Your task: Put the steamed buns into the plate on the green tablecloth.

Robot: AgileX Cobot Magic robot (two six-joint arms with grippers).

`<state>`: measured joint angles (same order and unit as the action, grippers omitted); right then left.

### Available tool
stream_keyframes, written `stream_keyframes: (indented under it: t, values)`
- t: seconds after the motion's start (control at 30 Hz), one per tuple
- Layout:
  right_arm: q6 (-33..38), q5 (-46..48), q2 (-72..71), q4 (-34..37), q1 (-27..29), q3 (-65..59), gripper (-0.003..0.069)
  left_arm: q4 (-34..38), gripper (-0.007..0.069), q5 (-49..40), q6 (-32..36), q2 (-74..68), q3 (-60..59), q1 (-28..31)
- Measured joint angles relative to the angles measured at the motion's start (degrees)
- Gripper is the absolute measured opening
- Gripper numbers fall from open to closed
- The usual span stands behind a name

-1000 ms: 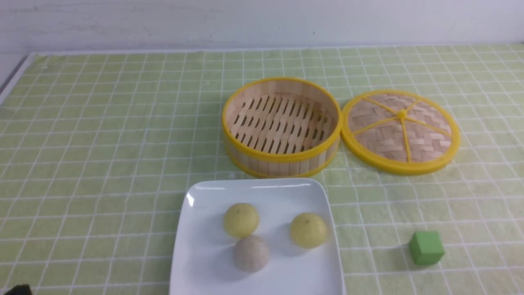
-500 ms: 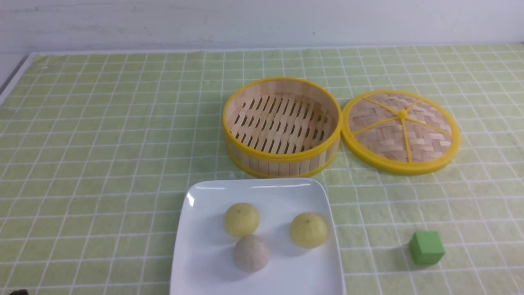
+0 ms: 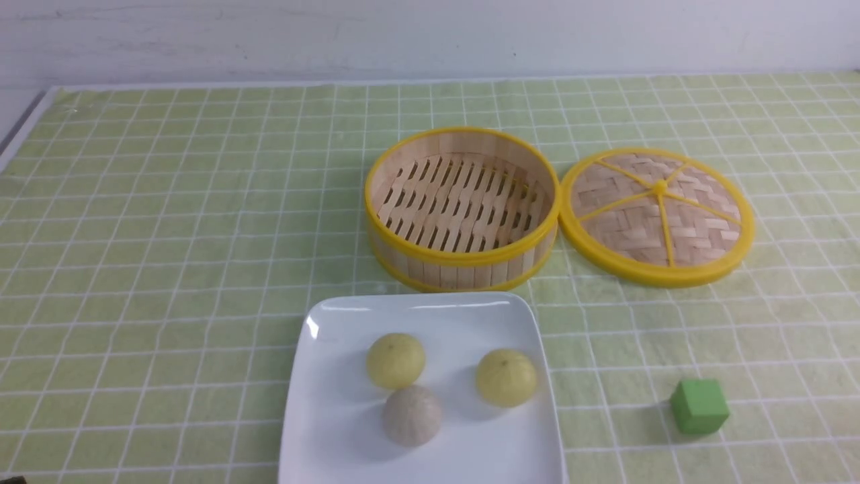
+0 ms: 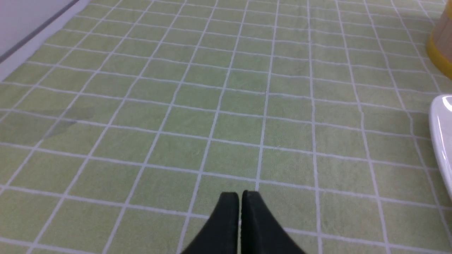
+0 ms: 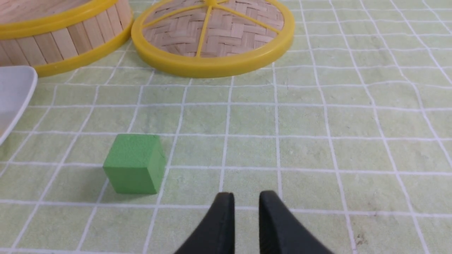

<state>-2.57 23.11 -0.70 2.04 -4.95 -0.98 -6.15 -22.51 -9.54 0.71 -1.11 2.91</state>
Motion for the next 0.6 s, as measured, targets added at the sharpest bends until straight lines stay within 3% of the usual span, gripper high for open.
stream_keyframes:
  t: [0.6]
  values:
    - [0.0,0.0,0.0,0.0,0.0,0.0,0.0153,0.0,0.0052,0.0,0.0,0.0,0.0,-2.4]
